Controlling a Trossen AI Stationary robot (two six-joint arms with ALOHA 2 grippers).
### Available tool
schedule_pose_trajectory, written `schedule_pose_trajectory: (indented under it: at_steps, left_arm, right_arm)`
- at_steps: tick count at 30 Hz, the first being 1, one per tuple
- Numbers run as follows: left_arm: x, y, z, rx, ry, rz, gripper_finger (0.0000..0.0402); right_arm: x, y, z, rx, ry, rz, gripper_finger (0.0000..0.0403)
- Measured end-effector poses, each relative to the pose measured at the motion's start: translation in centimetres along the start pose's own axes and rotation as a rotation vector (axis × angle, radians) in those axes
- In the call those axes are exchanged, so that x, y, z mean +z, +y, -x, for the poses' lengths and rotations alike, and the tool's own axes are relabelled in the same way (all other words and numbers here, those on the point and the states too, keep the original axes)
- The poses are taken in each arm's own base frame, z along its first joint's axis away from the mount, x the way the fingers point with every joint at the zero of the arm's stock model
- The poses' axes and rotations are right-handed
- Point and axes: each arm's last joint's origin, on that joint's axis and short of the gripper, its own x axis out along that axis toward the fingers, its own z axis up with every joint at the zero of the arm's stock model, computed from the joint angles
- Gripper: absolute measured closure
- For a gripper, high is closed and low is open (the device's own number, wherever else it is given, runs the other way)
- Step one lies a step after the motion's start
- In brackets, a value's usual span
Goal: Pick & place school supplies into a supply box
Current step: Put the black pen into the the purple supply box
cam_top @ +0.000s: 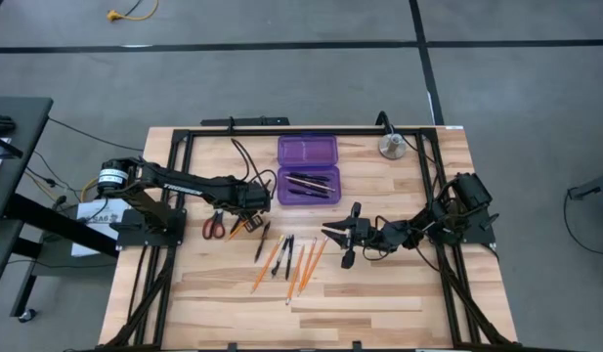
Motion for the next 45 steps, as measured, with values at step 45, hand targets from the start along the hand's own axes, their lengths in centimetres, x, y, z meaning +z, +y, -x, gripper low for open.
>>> schedule_pose_trajectory:
  at_steps: [45]
  left_arm:
    - [-1.4,0.9,-2.4,0.050,-0.034,0.073,0.0300]
  right_arm:
    - [0.1,0.2,-0.3,0.000,0.005,-0.003,0.0330]
